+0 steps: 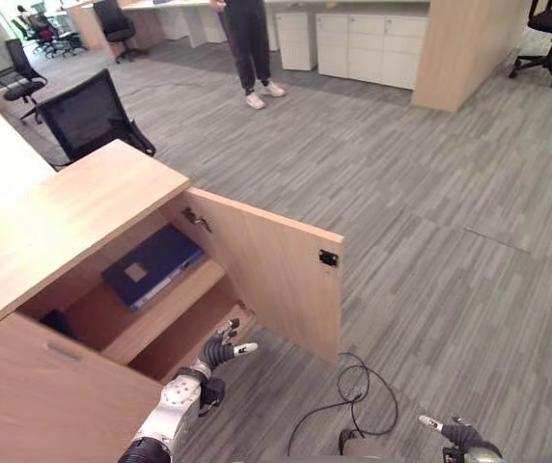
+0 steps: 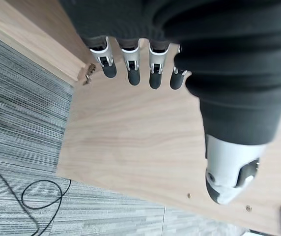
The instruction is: Put the empty folder in the office cabinet
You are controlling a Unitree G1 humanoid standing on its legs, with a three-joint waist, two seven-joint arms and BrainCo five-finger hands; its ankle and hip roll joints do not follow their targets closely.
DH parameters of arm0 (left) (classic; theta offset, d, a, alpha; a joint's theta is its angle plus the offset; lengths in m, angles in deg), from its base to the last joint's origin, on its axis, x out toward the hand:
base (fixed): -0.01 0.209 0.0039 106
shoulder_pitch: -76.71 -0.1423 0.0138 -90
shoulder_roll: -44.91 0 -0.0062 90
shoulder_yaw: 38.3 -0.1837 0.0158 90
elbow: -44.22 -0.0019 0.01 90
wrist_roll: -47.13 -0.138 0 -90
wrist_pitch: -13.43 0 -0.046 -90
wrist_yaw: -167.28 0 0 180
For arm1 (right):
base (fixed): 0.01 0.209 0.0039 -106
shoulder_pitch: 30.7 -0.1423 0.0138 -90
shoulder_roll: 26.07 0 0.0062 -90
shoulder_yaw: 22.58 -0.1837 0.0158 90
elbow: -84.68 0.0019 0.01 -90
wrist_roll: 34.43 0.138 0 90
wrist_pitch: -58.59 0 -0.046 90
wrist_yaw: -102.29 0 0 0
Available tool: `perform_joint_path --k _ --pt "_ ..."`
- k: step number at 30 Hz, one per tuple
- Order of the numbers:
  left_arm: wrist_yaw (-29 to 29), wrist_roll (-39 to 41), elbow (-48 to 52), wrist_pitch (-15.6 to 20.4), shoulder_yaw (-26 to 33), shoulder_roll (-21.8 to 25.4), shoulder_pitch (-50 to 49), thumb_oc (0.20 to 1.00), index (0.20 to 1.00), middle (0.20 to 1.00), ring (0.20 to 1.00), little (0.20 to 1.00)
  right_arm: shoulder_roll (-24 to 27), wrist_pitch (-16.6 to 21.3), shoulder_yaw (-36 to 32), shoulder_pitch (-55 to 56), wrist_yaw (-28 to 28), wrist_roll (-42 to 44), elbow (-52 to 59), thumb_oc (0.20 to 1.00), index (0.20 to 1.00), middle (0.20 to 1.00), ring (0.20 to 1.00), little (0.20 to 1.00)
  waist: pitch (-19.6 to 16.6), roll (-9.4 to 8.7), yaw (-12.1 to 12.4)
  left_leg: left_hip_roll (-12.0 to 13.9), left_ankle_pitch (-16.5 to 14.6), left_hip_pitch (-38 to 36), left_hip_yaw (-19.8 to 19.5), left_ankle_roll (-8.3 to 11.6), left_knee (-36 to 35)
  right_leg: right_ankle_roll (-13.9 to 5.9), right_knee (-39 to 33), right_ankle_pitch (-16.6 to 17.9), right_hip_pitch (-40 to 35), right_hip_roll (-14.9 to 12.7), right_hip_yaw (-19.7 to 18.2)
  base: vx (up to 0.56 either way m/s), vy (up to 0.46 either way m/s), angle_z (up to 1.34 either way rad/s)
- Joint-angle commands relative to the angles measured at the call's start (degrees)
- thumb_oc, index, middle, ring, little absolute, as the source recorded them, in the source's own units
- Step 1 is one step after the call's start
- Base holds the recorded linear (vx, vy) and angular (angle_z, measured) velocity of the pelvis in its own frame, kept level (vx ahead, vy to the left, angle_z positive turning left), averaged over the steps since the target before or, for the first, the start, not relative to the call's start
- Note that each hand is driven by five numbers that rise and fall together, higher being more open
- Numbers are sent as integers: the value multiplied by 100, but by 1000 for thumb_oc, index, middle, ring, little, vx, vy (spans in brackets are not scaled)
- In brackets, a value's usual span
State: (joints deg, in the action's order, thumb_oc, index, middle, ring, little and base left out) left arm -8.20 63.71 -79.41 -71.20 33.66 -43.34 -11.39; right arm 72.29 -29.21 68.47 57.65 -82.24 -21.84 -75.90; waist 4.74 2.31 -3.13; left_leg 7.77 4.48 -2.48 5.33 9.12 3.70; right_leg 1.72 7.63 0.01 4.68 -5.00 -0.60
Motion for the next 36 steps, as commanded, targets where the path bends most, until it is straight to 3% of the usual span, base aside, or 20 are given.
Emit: perform_joint_path --k 1,10,16,23,36 --pt "29 -28 298 303 237 183 -62 1000 1000 1000 1000 1000 237 213 -97 -317 -48 274 -140 1000 1000 1000 1000 1000 -108 23 83 58 -344 -37 161 -106 46 -1035 -272 -456 -560 -214 315 105 12 -21" --pt "106 -118 314 338 211 445 -66 1000 1000 1000 1000 1000 1054 296 19 -1086 -100 91 44 1000 1000 1000 1000 1000 -230 -50 231 28 -328 -439 216 -99 -575 -1182 -615 -310 -852 -274 592 41 28 9" --pt "116 -108 274 356 143 482 -125 1000 1000 1000 1000 1000 1171 356 333 -1713 -104 107 116 1000 1000 1000 1000 1000 -271 -125 395 -15 -339 -539 215 -146 -724 -1248 -713 -248 -960 -305 675 16 43 7" --pt "97 -30 198 337 128 475 -224 1000 1000 1000 1000 1000 909 357 879 -2247 -58 1 239 1000 1000 1000 1000 1000 -292 -200 571 -39 -359 -547 190 -180 -756 -1278 -757 -204 -993 -335 735 3 24 10" --pt "21 -79 12 230 84 371 -469 1000 1000 1000 1000 1000 -174 331 1818 -2785 47 -129 713 1000 1000 1000 1000 1000 -287 -279 892 -86 -335 -498 108 -217 -796 -1319 -853 -105 -1040 -384 890 -1 12 1"
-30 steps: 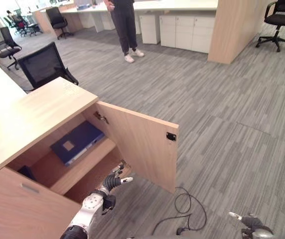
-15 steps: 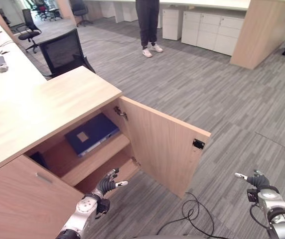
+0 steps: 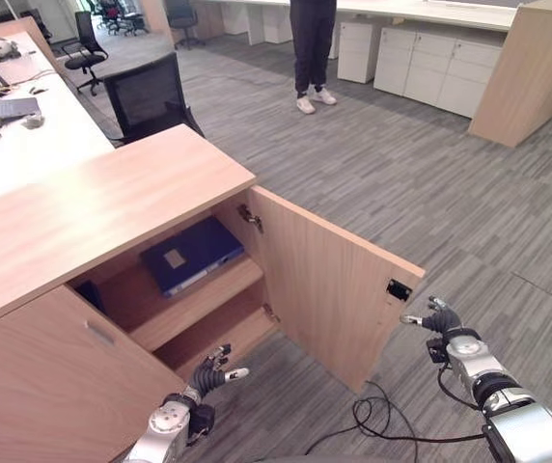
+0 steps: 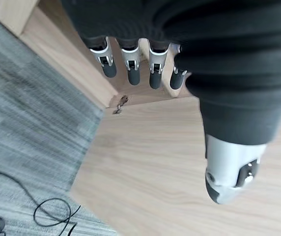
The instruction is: Put the empty folder in the office cabinet
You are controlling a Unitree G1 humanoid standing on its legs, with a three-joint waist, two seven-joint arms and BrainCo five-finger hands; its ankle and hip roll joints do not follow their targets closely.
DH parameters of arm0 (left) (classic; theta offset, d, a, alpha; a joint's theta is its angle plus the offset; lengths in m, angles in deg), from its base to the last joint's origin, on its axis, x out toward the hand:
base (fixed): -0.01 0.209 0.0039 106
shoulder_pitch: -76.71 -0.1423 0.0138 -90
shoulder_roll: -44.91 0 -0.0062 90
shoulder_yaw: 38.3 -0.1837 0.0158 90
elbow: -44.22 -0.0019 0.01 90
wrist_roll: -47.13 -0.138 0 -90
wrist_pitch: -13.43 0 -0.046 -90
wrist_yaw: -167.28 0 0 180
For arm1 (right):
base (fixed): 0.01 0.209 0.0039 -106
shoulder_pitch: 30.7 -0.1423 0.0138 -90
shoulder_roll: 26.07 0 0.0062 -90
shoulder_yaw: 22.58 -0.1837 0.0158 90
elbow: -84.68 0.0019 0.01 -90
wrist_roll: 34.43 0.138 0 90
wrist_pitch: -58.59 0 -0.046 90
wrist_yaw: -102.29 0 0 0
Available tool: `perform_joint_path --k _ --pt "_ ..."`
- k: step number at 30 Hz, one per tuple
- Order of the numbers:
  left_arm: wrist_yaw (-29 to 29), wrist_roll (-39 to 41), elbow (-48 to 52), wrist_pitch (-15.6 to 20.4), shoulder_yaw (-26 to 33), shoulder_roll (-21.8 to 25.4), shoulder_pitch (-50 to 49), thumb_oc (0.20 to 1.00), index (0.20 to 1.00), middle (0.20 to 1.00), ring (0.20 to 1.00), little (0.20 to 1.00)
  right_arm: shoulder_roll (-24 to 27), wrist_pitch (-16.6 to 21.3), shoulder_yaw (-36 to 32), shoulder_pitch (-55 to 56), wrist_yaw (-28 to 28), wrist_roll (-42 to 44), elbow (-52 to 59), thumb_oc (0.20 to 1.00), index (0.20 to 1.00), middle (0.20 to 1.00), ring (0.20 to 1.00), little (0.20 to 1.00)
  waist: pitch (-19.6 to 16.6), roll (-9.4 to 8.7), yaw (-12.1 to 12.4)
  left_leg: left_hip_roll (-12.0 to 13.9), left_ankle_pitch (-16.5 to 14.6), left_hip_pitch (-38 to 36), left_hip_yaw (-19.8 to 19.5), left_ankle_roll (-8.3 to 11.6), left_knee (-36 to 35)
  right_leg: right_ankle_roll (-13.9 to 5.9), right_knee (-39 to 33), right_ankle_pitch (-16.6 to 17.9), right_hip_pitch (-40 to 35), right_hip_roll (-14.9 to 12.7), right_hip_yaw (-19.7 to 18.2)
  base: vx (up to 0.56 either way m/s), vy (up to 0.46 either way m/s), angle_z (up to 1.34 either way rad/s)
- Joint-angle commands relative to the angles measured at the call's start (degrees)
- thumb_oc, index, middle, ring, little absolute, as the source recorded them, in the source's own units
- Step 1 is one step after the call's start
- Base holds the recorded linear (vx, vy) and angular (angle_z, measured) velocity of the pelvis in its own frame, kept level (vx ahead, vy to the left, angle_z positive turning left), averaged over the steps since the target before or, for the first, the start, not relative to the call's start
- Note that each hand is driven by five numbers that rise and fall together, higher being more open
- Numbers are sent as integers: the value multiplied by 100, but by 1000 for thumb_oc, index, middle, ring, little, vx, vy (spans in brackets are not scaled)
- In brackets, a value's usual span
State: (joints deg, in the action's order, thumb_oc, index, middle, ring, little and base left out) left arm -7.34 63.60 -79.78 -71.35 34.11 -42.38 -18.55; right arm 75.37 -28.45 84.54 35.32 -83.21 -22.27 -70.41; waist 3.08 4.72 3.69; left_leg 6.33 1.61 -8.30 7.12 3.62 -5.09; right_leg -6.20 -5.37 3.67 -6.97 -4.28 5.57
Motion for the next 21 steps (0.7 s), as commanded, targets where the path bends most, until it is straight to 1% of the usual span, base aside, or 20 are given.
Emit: perform_joint_path --k 1,6,9,11,15,18,21 --pt "-69 -79 17 238 26 271 252 1000 1000 1000 1000 1000 -561 255 263 -578 149 -92 184 1000 1000 1000 1000 1000 -119 -524 227 55 -43 88 -81 333 80 -525 439 -467 119 -459 285 0 0 0" --pt "-140 -60 39 242 5 253 284 1000 1000 1000 1000 1000 -847 270 470 -640 155 -91 339 1000 1000 1000 1000 1000 -106 -536 290 57 -31 112 -128 330 76 -526 437 -463 119 -464 341 0 -2 1" --pt "-179 -72 28 245 -11 236 338 1000 1000 1000 1000 1000 -956 271 653 -580 214 -175 580 1000 1000 1000 1000 1000 -89 -544 304 58 -22 116 -160 338 69 -523 432 -461 100 -464 381 5 -13 6" --pt "-235 -105 4 252 22 220 375 1000 1000 1000 1000 1000 -985 283 790 -470 262 -238 943 1000 1000 1000 1000 1000 -84 -549 298 71 -12 123 -191 351 60 -522 434 -472 85 -470 408 6 -16 6" --pt "-250 -131 -2 257 46 213 385 1000 1000 1000 1000 1000 -978 304 838 -364 304 -241 1207 1000 1000 1000 1000 1000 -78 -546 284 76 -3 128 -208 362 57 -519 435 -479 81 -469 432 -2 -15 6" --pt "-265 -232 18 264 145 218 373 1000 1000 1000 1000 1000 -822 366 911 43 492 -227 2190 1000 1000 1000 1000 1000 -69 -549 234 100 7 135 -262 387 51 -505 477 -514 80 -468 480 -4 -46 6" --pt "-285 -326 -1 277 237 236 343 1000 1000 1000 1000 1000 -729 404 921 246 627 -186 2666 1000 1000 1000 1000 1000 -70 -543 212 121 22 145 -296 401 52 -489 506 -545 86 -458 498 -3 -31 7"
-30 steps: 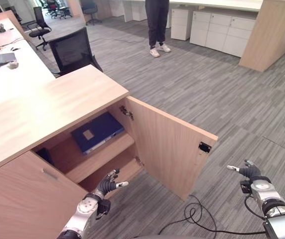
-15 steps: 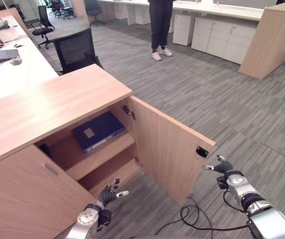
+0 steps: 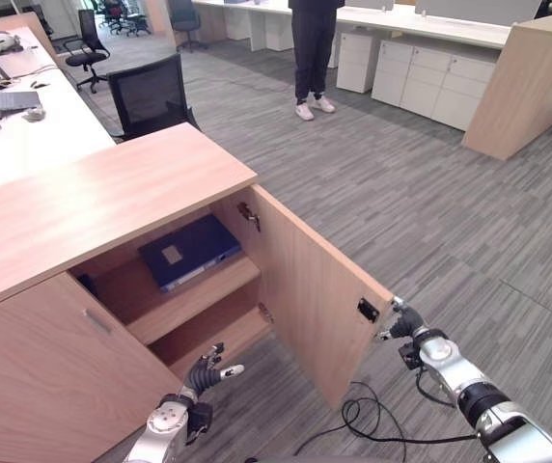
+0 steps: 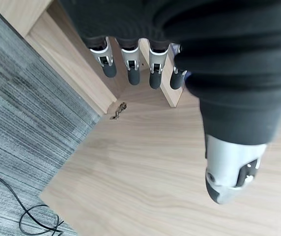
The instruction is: Put the empty folder in the office cabinet
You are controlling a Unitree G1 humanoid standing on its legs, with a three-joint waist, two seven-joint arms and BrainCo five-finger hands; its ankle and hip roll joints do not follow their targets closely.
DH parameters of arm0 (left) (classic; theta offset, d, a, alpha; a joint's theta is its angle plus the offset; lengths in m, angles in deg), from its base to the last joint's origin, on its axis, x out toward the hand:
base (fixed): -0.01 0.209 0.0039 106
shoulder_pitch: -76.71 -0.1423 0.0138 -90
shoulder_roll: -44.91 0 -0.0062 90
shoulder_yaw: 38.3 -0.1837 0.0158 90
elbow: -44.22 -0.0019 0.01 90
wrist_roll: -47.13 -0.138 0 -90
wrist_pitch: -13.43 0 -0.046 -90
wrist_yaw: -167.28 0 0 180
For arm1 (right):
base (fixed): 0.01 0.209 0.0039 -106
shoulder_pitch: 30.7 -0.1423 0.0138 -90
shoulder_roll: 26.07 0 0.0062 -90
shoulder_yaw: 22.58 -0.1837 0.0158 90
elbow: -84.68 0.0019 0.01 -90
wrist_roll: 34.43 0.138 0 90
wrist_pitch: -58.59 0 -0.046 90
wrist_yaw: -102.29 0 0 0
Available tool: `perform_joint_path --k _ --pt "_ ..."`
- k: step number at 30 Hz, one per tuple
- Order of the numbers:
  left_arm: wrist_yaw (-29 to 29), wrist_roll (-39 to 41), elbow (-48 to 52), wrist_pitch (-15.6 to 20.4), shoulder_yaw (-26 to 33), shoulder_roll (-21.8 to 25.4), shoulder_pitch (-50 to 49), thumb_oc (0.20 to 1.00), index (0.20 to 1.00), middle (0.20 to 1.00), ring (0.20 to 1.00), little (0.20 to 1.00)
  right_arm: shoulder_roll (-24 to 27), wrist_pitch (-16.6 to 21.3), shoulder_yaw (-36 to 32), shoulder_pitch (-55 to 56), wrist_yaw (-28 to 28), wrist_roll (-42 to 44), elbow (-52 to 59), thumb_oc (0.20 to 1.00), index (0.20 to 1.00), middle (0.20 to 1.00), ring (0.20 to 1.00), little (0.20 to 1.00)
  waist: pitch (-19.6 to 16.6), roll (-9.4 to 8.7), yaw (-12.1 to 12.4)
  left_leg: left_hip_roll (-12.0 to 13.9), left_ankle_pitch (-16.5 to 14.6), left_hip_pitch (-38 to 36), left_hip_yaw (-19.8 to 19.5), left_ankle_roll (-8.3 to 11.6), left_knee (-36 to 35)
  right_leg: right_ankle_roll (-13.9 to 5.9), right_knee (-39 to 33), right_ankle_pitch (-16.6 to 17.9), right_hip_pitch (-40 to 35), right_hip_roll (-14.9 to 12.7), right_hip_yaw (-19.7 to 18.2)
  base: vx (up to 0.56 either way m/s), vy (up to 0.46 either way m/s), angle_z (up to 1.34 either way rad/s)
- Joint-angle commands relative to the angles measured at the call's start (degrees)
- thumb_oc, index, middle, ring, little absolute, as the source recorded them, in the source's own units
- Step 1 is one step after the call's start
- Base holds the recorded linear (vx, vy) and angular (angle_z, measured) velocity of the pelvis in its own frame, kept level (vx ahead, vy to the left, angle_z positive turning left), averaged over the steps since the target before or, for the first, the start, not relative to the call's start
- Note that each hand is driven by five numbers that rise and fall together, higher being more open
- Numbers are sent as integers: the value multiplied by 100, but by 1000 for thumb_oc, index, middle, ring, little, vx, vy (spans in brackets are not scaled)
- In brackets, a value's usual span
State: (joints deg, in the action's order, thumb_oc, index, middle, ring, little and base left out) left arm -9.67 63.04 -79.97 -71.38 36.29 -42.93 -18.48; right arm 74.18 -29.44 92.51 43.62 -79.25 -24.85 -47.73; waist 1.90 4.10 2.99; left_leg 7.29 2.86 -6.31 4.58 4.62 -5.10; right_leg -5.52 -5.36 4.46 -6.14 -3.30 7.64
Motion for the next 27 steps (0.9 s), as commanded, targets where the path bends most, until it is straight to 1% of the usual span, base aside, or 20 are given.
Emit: perform_joint_path --k 1,3,6,8,12,13,14,16,17,19,20,21,23,24,25,26,27 --pt "-57 -278 17 292 43 299 327 1000 1000 1000 1000 1000 -585 519 115 -525 273 115 559 1000 1000 1000 1000 1000 49 -480 279 29 -97 -47 -55 305 53 -553 514 -631 7 -554 298 -17 -30 15" --pt "-71 -296 -13 299 121 305 308 1000 1000 1000 1000 1000 -546 564 144 -428 359 167 926 1000 1000 1000 1000 1000 65 -481 294 38 -77 -27 -78 318 54 -545 544 -656 7 -546 322 -26 -44 16" --pt "-106 -321 -64 344 275 352 235 1000 1000 1000 1000 1000 -470 678 342 -340 611 206 1774 1000 1000 1000 1000 1000 82 -469 346 63 -16 34 -171 353 60 -514 623 -712 19 -537 397 -37 -58 21" --pt "-111 -337 -71 353 303 367 211 1000 1000 1000 1000 1000 -457 699 389 -343 681 240 1954 1000 1000 1000 1000 1000 90 -467 372 69 -5 50 -206 361 63 -508 641 -724 23 -536 412 -31 -34 18" --pt "-124 -338 -98 383 372 372 137 1000 1000 1000 1000 1000 -494 796 582 -404 864 463 2496 1000 1000 1000 1000 1000 120 -437 523 100 127 204 -425 444 76 -459 692 -793 1 -512 623 -66 -54 25" --pt "-130 -299 -113 401 394 367 121 1000 1000 1000 1000 1000 -528 839 646 -477 893 567 2659 1000 1000 1000 1000 1000 161 -418 643 90 208 331 -556 495 80 -432 672 -810 -8 -480 730 -129 -58 57" --pt "-147 -290 -102 407 398 378 147 1000 1000 1000 1000 1000 -541 867 629 -498 866 606 2689 1000 1000 1000 1000 1000 213 -411 684 86 316 455 -660 540 99 -429 658 -821 -6 -474 826 -162 -64 55" --pt "-169 -260 -99 435 405 381 161 1000 1000 1000 1000 1000 -582 892 674 -561 895 681 2767 1000 1000 1000 1000 1000 253 -405 810 58 354 630 -872 604 94 -410 651 -820 11 -483 988 -109 -46 39" --pt "-170 -260 -98 434 405 383 161 1000 1000 1000 1000 1000 -583 895 674 -564 896 682 2762 1000 1000 1000 1000 1000 248 -407 794 56 355 642 -890 606 98 -410 649 -822 9 -483 1006 -32 -21 62" --pt "-202 -236 -104 445 431 362 146 1000 1000 1000 1000 1000 -560 944 651 -632 849 700 2846 1000 1000 1000 1000 1000 303 -397 896 49 369 763 -959 627 188 -407 603 -829 -56 -485 1207 -113 5 73" --pt "-231 -199 -108 444 380 326 242 1000 1000 1000 1000 1000 -500 985 619 -715 739 689 2874 1000 1000 1000 1000 1000 491 -426 958 98 364 1166 -693 623 700 -393 613 -804 -58 -594 1454 -263 39 54" --pt "-234 -209 -102 441 359 310 292 1000 1000 1000 1000 1000 -434 999 570 -735 673 648 2876 1000 1000 1000 1000 1000 521 -441 923 217 333 1283 -305 565 928 -384 658 -799 -44 -661 1628 -278 60 58" --pt "-202 -210 -68 426 336 306 272 1000 1000 1000 1000 1000 -368 979 473 -718 613 640 2868 1000 1000 1000 1000 1000 507 -474 842 525 252 1350 465 483 1275 -372 705 -764 -14 -764 1919 -136 75 120" --pt "-166 -212 -80 434 335 301 206 1000 1000 1000 1000 1000 -351 965 409 -675 603 642 2880 1000 1000 1000 1000 1000 470 -474 806 596 125 1244 705 472 1318 -388 718 -763 -48 -803 2037 -56 59 123" --pt "-166 -212 -77 434 334 302 201 1000 1000 1000 1000 1000 -351 963 409 -669 603 642 2883 1000 1000 1000 1000 1000 474 -471 808 598 116 1238 705 472 1327 -390 717 -764 -58 -802 2036 25 84 70" --pt "-143 -256 -88 453 352 302 99 1000 1000 1000 1000 1000 -338 933 344 -619 608 625 2857 1000 1000 1000 1000 1000 389 -445 793 610 28 1092 802 477 1222 -415 695 -760 -114 -826 2135 95 135 79" --pt "-129 -294 -102 434 339 298 7 1000 1000 1000 1000 1000 -367 889 187 -537 561 561 2798 1000 1000 1000 1000 1000 292 -434 794 532 -3 1001 753 476 1096 -441 699 -741 -231 -903 2233 145 190 74"
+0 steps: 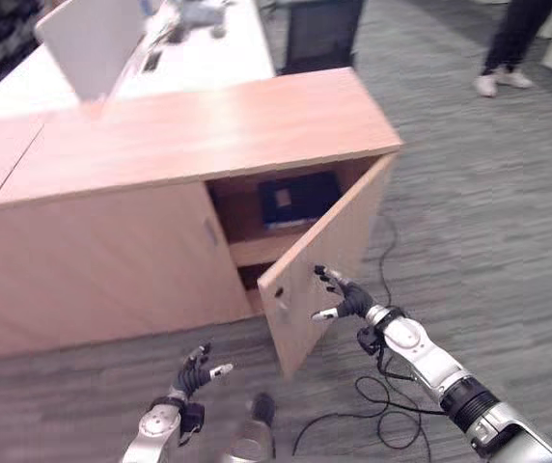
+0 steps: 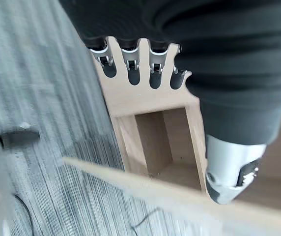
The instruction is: Put the empty folder in the office cabinet
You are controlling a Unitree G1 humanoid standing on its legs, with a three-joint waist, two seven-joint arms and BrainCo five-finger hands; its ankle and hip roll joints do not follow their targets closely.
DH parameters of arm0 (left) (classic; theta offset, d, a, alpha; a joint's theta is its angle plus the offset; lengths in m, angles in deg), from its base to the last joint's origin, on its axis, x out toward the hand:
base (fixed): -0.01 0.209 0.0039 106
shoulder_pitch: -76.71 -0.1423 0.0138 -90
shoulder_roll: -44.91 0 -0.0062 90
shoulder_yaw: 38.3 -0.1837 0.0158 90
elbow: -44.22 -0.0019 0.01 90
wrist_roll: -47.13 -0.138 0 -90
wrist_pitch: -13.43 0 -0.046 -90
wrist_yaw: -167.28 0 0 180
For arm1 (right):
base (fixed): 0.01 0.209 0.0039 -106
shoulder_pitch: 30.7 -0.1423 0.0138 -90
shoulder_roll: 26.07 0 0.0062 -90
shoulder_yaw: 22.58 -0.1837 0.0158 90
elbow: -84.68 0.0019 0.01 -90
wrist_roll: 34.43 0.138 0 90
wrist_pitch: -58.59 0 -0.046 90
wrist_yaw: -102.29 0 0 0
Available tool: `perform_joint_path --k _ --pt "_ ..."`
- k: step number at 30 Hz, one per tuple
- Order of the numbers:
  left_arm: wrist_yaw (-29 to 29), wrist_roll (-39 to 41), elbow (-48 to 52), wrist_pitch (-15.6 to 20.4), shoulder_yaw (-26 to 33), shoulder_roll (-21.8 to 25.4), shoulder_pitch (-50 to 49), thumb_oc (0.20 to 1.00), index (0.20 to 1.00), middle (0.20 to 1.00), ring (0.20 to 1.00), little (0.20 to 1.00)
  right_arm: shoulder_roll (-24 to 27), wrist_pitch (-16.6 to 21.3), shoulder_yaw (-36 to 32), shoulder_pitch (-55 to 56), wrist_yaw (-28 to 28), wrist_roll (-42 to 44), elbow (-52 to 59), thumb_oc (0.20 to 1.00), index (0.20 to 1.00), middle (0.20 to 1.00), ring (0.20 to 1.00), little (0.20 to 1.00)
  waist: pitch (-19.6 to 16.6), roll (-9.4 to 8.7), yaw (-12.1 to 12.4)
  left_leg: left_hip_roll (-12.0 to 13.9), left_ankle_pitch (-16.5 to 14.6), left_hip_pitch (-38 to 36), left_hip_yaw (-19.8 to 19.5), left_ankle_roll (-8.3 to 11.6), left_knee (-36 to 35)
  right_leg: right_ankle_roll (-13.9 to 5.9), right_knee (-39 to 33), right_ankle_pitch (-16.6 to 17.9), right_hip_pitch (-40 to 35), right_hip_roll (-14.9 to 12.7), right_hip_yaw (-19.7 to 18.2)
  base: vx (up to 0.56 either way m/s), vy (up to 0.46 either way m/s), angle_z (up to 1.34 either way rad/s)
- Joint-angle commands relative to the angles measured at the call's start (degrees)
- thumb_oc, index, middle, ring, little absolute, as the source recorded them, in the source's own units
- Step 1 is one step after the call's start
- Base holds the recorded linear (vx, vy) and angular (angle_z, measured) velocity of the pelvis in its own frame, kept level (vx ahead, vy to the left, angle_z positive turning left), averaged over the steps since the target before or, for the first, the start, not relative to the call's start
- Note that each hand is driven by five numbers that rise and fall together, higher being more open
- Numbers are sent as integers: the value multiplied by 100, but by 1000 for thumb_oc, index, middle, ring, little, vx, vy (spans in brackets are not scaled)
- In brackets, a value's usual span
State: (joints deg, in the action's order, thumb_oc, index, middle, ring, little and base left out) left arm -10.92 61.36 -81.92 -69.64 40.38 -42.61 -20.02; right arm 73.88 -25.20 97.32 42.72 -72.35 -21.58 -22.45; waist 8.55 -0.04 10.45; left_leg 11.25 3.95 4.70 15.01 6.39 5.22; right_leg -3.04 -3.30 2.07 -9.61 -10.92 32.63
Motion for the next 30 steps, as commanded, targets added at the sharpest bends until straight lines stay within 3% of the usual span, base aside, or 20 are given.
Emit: perform_joint_path --k 1,3,5,8,10,12,13,16,17,18,19,30 --pt "-8 -164 55 246 -62 280 154 1000 1000 1000 1000 1000 -394 447 -394 -431 -162 239 217 1000 1000 1000 1000 1000 -427 -42 67 78 -146 -138 -329 284 16 -718 503 -476 81 -199 -236 156 192 79" --pt "2 -168 56 234 -77 287 138 1000 1000 1000 1000 1000 -440 433 -466 -433 -191 256 181 1000 1000 1000 1000 1000 -472 -68 104 15 -174 -154 -360 263 -22 -742 520 -462 42 -267 -195 80 123 49" --pt "42 -183 135 209 -143 367 182 1000 1000 1000 1000 1000 -528 403 -741 -493 -400 254 -14 1000 1000 1000 1000 1000 -554 -150 251 -243 -249 -193 -481 144 -191 -819 752 -445 -6 -575 -44 90 245 58" --pt "82 -225 170 198 -241 427 252 1000 1000 1000 1000 1000 -568 404 -948 -552 -571 258 -169 1000 1000 1000 1000 1000 -591 -166 301 -438 -306 -259 -618 36 -339 -861 1037 -398 54 -786 -10 82 182 56" --pt "101 -300 205 187 -302 535 306 1000 1000 1000 1000 1000 -579 352 -1157 -727 -778 156 -466 1000 1000 1000 1000 1000 -569 -216 296 -698 -344 -484 -720 -129 -634 -959 1674 39 296 -1199 -130 124 241 25" --pt "102 -270 262 196 -338 628 345 1000 1000 1000 1000 1000 -599 339 -1276 -924 -943 164 -754 1000 1000 1000 1000 1000 -503 -209 308 -780 -331 -560 -770 -218 -743 -1040 2027 322 479 -1312 -392 20 117 47" --pt "88 -261 292 206 -354 698 379 1000 1000 1000 1000 1000 -560 350 -1341 -1009 -1031 115 -921 1000 1000 1000 1000 1000 -468 -188 310 -761 -316 -548 -828 -253 -746 -1040 2102 337 664 -1230 -657 28 53 38" --pt "133 -183 313 233 -403 788 423 1000 1000 1000 1000 1000 -335 331 -1488 -1270 -1225 123 -1414 1000 1000 1000 1000 1000 -492 -197 275 -738 -325 -655 -1023 -214 -880 -933 1394 -275 845 -555 -1434 133 -12 11" --pt "153 -174 308 228 -437 825 425 1000 1000 1000 1000 1000 -213 333 -1555 -1391 -1290 189 -1583 1000 1000 1000 1000 1000 -480 -213 232 -788 -351 -706 -1099 -207 -904 -920 1086 -276 944 -325 -1683 126 -18 25" --pt "154 -173 308 228 -436 824 433 1000 1000 1000 1000 1000 -210 338 -1555 -1402 -1289 192 -1592 1000 1000 1000 1000 1000 -484 -210 236 -784 -333 -690 -1096 -208 -907 -915 1059 -245 952 -317 -1684 149 -2 47" --pt "181 -172 251 247 -525 842 505 1000 1000 1000 1000 1000 24 323 -1657 -1535 -1375 285 -1966 1000 1000 1000 1000 1000 -485 -248 162 -906 -374 -737 -1352 -219 -942 -953 690 -218 1004 -73 -2063 106 -21 56" --pt "204 -48 229 197 -712 743 337 1000 1000 1000 1000 1000 597 100 -1716 -2483 -1421 451 -3812 1000 1000 1000 1000 1000 -701 -288 205 -864 -418 -863 -1513 -83 -1007 -965 108 -76 387 -11 -1672 48 -49 40"
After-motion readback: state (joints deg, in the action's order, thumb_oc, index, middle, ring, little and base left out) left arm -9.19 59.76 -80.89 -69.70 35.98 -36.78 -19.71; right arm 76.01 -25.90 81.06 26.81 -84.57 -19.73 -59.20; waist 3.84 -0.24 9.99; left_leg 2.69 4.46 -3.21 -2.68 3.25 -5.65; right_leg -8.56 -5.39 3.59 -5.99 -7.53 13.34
